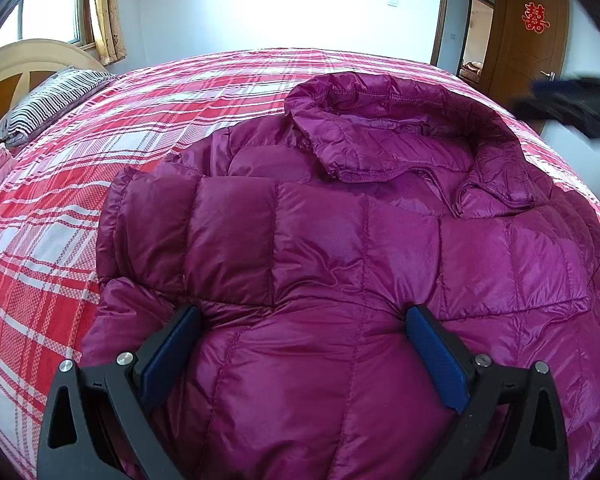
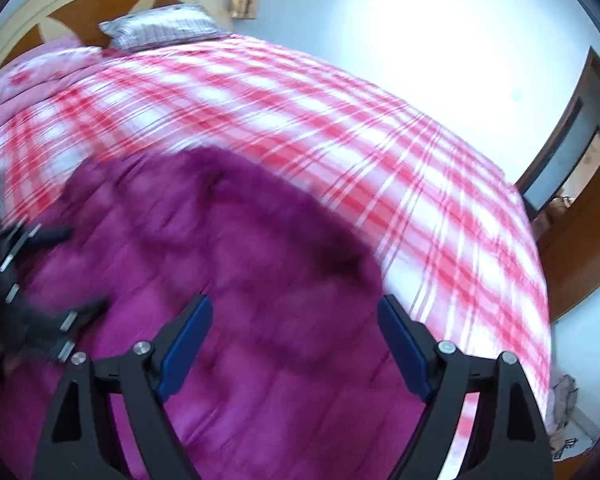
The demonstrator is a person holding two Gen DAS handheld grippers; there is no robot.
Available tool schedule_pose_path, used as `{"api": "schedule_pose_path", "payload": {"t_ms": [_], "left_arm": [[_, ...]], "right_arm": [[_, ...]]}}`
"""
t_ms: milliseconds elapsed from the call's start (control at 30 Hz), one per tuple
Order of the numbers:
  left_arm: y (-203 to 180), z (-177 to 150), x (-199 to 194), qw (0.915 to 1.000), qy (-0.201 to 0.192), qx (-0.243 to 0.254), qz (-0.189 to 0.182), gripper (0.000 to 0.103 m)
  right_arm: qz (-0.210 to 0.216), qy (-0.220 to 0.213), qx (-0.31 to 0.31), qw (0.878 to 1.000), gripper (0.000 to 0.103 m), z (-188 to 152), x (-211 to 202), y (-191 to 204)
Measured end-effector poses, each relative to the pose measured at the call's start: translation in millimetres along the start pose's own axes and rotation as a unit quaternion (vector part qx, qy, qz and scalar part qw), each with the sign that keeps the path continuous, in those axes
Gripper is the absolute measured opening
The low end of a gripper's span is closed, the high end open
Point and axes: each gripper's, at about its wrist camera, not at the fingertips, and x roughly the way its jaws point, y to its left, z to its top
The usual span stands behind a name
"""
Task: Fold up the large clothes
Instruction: 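Grasp the jacket side edge with the right gripper and fold it toward the zipper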
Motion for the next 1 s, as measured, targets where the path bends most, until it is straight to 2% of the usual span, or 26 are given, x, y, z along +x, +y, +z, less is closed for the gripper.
{"api": "schedule_pose_path", "payload": {"t_ms": [133,233,267,333,400,433,467,500,567,733,1000], "left_arm": [[0,0,0,1.0000,0.000,0.000,0.000,0.102],[0,0,0,1.0000,0.000,-0.001,-0.001,0.102],[0,0,1,1.0000,0.001,-0.001,-0.001,0.102],[0,0,1,1.0000,0.001,-0.001,-0.002,0.102],[0,0,1,1.0000,0.001,-0.001,-0.002,0.102],[0,0,1,1.0000,0.001,-0.001,-0.002,0.102],[0,0,0,1.0000,0.000,-0.001,-0.002,0.102],[0,0,1,1.0000,0.000,-0.001,-0.001,0.102],[0,0,1,1.0000,0.000,-0.001,-0.001,0.102],[0,0,1,1.0000,0.000,0.000,-0.001,0.102],[0,0,1,1.0000,0.001,0.000,0.000,0.102]], "right_arm": [[-0.017,0.024,-0.022,0.999,0.085,40,40,-14],[-0.002,0.045,-0.038,0.998,0.084,53,59,-16],[-0.001,0.054,-0.046,0.997,0.081,56,66,-13],[0.011,0.067,-0.058,0.996,0.072,56,75,-9],[0.016,0.079,-0.064,0.995,0.047,53,82,-7],[0.013,0.081,-0.070,0.994,0.039,50,85,-4],[0.008,0.082,-0.074,0.994,0.028,49,86,-4],[0.006,0.081,-0.077,0.994,0.021,48,86,-4],[-0.002,0.067,-0.082,0.994,0.014,40,80,-2],[-0.013,0.027,-0.073,0.997,0.010,21,60,0],[-0.030,0.011,-0.075,0.997,0.008,-1,59,12]]}}
